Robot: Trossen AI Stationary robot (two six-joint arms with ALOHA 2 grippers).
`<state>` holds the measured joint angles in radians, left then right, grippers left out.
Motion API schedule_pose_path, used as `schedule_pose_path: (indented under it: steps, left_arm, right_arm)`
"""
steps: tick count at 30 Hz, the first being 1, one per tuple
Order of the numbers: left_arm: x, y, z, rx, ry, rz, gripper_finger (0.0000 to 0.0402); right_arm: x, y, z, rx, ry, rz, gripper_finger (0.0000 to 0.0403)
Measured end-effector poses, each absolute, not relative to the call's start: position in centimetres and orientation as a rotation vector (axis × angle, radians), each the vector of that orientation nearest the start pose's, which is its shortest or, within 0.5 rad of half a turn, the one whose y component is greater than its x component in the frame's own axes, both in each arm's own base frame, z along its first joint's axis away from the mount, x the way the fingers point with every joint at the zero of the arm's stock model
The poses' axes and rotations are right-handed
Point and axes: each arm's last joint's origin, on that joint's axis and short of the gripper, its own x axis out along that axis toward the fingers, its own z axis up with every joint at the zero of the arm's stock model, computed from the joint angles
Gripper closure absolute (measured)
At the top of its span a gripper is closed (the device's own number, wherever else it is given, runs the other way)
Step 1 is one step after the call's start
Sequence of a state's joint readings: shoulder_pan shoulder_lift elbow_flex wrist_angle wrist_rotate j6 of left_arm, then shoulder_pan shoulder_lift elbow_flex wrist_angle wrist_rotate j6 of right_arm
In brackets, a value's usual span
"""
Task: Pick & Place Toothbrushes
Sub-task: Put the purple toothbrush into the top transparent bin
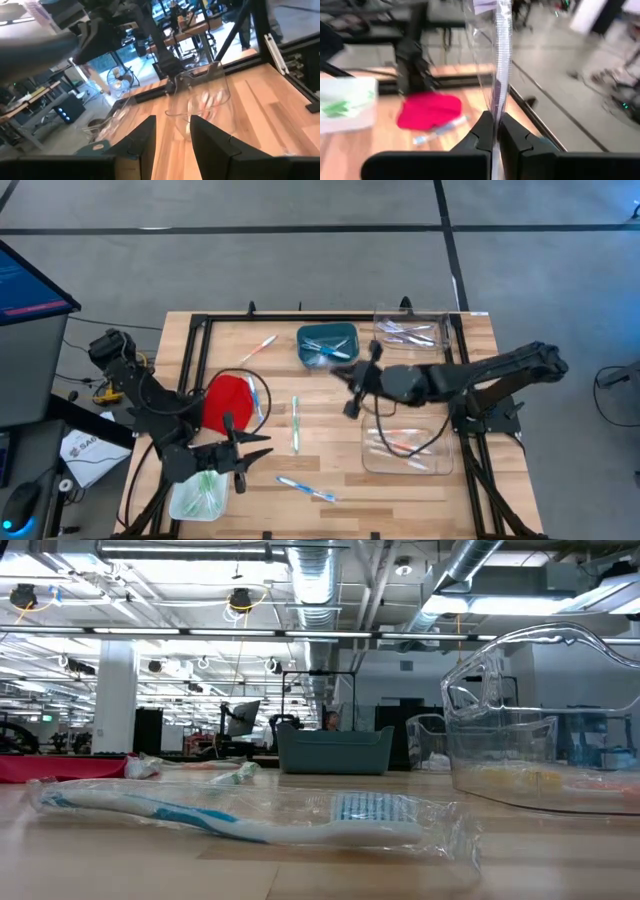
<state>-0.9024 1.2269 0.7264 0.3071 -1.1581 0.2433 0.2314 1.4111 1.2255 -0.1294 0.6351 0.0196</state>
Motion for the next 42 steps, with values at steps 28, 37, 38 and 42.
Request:
schedule_pose_path:
  steps: [28, 37, 38, 42]
  left_arm:
    - [16.5, -15.2, 23.4, 0.412, 0.173, 0.279, 0.0289]
    - [17.7, -13.7, 23.3, 0.439, 0.198, 0.364, 0.0289]
    - [17.9, -13.4, 23.3, 0.438, 0.202, 0.377, 0.0289]
    - [18.5, -12.5, 23.3, 0.433, 0.213, 0.427, 0.0289]
  right_arm:
    - [20.0, -19.2, 28.5, 0.007, 1.225, -0.678, 0.04]
    - [17.9, -21.1, 24.0, 0.086, 1.402, -0.595, 0.04]
    - [17.6, -21.2, 23.6, 0.099, 1.4, -0.589, 0.04]
    - [16.4, -21.1, 21.5, 0.134, 1.4, -0.546, 0.04]
